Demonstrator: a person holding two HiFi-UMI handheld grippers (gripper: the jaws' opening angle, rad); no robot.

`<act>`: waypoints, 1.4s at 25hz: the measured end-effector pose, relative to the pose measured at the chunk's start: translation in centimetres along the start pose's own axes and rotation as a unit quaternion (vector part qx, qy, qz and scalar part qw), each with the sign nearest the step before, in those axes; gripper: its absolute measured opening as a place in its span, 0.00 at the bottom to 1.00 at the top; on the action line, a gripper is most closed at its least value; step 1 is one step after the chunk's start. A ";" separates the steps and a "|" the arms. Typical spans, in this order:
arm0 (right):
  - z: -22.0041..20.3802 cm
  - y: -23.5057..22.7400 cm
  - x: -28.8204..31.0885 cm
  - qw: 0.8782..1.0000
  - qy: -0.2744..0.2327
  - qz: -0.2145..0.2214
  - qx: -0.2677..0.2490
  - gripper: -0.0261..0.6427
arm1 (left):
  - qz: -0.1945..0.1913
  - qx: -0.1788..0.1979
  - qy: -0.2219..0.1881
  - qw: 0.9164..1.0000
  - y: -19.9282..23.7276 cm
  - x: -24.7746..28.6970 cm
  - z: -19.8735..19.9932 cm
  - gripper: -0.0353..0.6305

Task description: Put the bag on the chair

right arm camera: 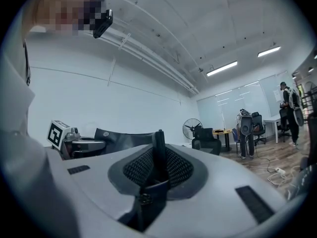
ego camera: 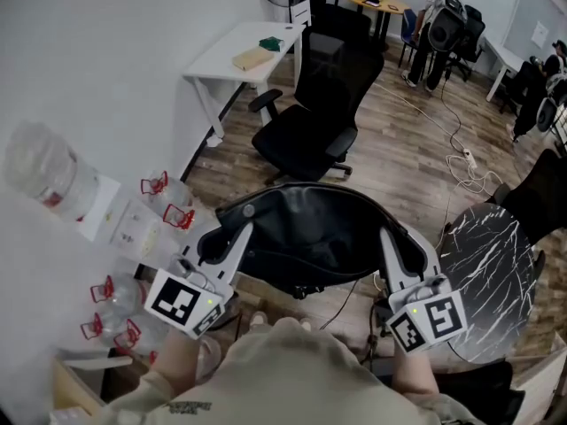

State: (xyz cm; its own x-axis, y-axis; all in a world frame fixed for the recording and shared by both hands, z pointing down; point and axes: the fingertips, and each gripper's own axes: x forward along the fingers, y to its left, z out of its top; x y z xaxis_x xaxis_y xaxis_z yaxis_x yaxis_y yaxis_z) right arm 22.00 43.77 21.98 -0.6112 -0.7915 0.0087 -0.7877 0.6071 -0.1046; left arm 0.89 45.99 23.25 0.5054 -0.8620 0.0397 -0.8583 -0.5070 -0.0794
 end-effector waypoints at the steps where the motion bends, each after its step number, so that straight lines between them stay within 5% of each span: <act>1: -0.2 -0.3 -0.2 1.000 0.001 0.002 0.002 0.16 | 0.000 0.001 0.002 1.000 -0.3 0.2 -0.1 0.11; 18: -2.2 -4.1 -3.3 1.000 0.016 0.003 0.023 0.16 | -0.018 -0.003 0.022 1.000 -4.1 3.2 -2.1 0.10; 35: -4.2 -6.9 3.8 0.998 0.031 -0.014 0.047 0.16 | -0.029 -0.009 0.036 0.999 1.5 8.6 -4.6 0.10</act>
State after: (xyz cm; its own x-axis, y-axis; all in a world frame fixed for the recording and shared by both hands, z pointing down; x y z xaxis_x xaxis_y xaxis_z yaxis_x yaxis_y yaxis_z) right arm 24.78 36.93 26.93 -0.5950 -0.8004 0.0736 -0.7956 0.5735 -0.1954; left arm 3.51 37.79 28.07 0.5479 -0.8285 0.1158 -0.8291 -0.5562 -0.0565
